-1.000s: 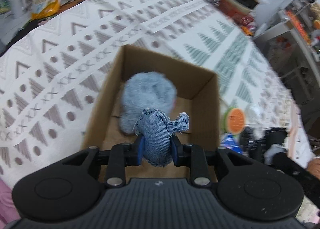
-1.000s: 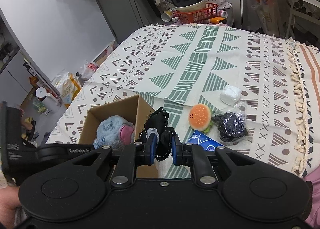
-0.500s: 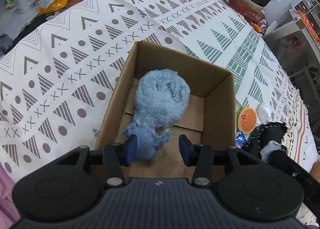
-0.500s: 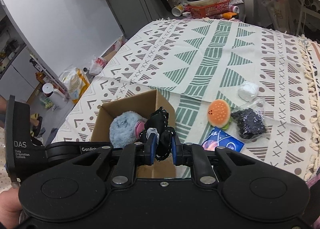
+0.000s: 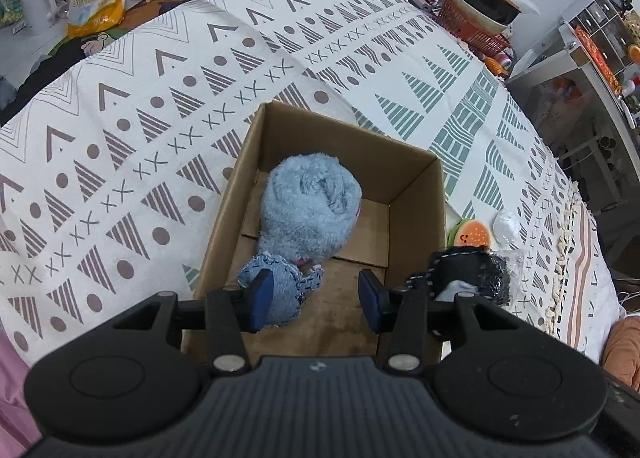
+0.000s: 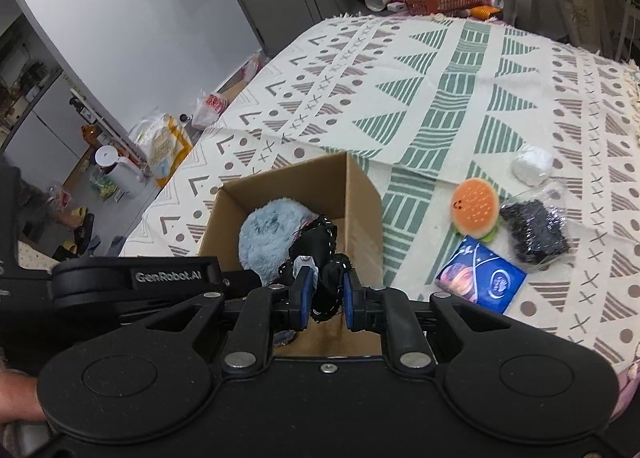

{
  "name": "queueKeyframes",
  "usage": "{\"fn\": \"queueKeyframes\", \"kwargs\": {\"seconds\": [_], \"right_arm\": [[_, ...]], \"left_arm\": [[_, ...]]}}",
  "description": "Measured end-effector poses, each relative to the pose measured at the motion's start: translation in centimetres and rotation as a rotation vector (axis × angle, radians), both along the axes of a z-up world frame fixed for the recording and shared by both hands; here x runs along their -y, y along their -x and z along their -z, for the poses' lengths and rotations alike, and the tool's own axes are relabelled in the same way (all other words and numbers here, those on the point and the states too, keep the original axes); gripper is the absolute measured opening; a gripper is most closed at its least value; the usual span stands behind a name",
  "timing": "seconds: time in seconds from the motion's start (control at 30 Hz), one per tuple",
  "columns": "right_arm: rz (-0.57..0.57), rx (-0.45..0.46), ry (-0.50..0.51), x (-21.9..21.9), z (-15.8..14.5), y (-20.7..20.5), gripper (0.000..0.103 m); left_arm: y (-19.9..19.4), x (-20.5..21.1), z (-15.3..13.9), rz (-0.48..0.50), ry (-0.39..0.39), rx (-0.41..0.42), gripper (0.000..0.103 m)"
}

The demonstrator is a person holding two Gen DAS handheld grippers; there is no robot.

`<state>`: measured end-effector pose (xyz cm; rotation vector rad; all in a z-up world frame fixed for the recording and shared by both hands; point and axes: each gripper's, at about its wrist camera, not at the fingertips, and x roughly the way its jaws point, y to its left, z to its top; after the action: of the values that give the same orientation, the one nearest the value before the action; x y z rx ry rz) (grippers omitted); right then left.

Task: Organize soft objects
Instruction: 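Release the denim cloth into the box with the left tool while the right tool lowers the lace, then open the right tool to drop the black lace into the box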

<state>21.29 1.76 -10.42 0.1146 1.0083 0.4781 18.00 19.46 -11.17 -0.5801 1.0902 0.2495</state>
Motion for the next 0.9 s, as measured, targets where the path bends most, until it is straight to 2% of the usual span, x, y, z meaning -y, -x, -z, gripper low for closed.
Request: {"fn": "queueKeyframes", "kwargs": {"seconds": [0.2, 0.27, 0.33, 0.4, 0.67, 0.9], "right_arm": [[0.005, -0.018, 0.025, -0.8, 0.8, -0.3, 0.021], [0.015, -0.022, 0.034, -0.8, 0.9, -0.5, 0.026], [0.021, -0.027, 0.035, -0.6, 1.0, -0.6, 0.037], [0.023, -0.029, 0.038, -0.5, 1.0, -0.7, 0.041], [0.029, -0.052, 0.023, 0.3, 0.8, -0.8, 0.043], [0.054, -0.052, 0.000, 3.4, -0.3, -0.5, 0.046]], "left_arm": [[0.1, -0.5, -0.1, 0.000, -0.004, 0.002, 0.045], [0.0, -0.6, 0.0, -0.001, -0.004, 0.001, 0.045], [0.0, -0.8, 0.2, -0.004, -0.001, 0.000, 0.045], [-0.1, -0.9, 0.4, -0.005, 0.004, -0.001, 0.045], [-0.4, -0.5, 0.3, 0.004, 0.008, 0.002, 0.045], [-0.8, 1.0, -1.1, 0.036, 0.010, 0.028, 0.045]]}}
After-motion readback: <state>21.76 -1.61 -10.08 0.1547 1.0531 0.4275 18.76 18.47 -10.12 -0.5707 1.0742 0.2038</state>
